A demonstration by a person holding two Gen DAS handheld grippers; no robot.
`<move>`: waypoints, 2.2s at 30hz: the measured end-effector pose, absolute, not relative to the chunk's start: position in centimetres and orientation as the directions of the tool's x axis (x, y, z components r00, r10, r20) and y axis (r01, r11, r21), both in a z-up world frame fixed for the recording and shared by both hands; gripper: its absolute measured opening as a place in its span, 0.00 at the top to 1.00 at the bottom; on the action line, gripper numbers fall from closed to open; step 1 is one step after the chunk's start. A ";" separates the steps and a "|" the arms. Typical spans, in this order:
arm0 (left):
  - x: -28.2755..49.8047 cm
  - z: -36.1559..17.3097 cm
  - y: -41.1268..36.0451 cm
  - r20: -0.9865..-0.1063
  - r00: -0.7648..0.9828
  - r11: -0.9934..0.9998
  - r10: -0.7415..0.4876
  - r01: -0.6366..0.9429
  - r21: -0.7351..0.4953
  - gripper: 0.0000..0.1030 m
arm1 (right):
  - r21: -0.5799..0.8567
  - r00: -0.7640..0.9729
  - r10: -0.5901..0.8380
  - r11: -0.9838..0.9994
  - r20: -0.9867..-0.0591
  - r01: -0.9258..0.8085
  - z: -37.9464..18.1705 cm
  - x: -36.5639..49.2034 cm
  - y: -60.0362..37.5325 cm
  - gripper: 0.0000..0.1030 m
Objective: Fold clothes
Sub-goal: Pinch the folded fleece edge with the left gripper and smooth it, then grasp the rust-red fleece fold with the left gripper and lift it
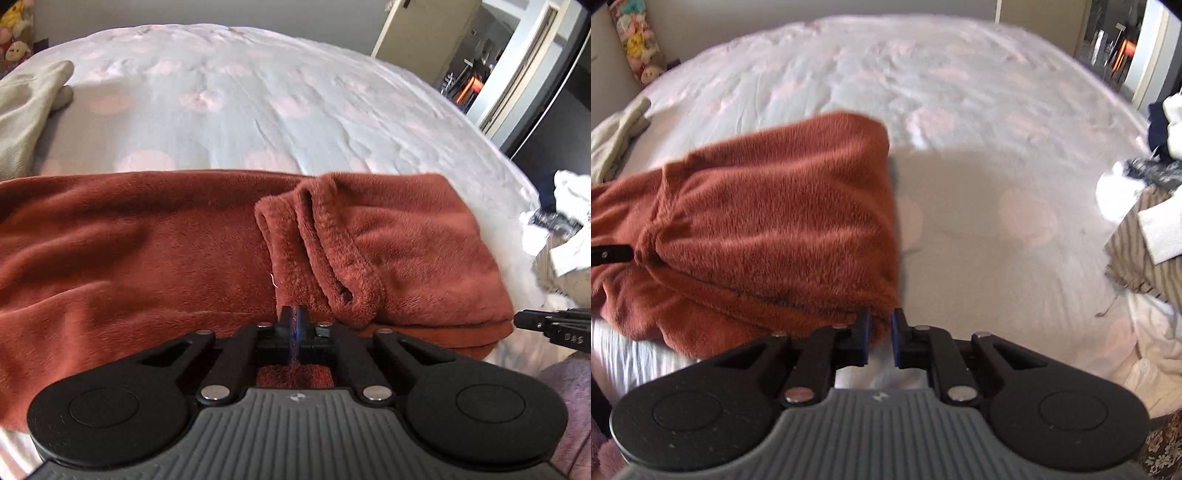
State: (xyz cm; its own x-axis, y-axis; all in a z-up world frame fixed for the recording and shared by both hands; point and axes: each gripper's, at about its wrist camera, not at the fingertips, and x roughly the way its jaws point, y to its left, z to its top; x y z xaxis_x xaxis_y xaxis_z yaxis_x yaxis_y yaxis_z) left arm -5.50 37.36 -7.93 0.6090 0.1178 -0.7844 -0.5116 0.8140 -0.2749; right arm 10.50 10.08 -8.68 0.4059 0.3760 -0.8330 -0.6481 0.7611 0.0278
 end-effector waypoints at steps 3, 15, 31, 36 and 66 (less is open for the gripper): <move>-7.6 -6.0 38.2 -0.758 0.635 0.792 0.145 -0.534 -0.296 0.86 | -0.028 0.476 0.379 0.760 -0.793 -0.650 -7.9 9.5 10.0 0.66; -18.6 -0.3 48.2 -0.718 0.520 0.514 0.462 -0.817 -0.261 0.46 | -0.175 0.517 0.330 0.686 -0.790 -0.706 -7.6 8.2 11.9 0.56; -19.3 -8.7 58.6 -0.938 0.278 0.553 0.209 -0.824 -0.121 0.43 | -0.333 0.544 0.193 0.613 -0.816 -0.717 -8.9 7.5 14.5 0.55; -19.3 -11.7 59.4 -0.957 0.233 0.539 0.172 -0.835 -0.106 0.35 | -0.364 0.546 0.160 0.589 -0.823 -0.721 -9.3 7.4 15.2 0.55; -20.7 -2.5 53.6 -0.729 0.667 0.559 0.154 -0.667 -0.492 0.60 | -0.283 0.518 0.211 0.641 -0.829 -0.714 -9.1 8.5 14.8 0.53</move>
State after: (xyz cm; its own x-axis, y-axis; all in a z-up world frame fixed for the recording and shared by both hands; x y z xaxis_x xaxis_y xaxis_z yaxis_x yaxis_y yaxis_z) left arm -20.75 53.63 -2.47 0.6666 0.1540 -0.7293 -0.6673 0.5592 -0.4919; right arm 8.53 14.82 -9.06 0.5176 0.2108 -0.8292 -0.7138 0.6408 -0.2826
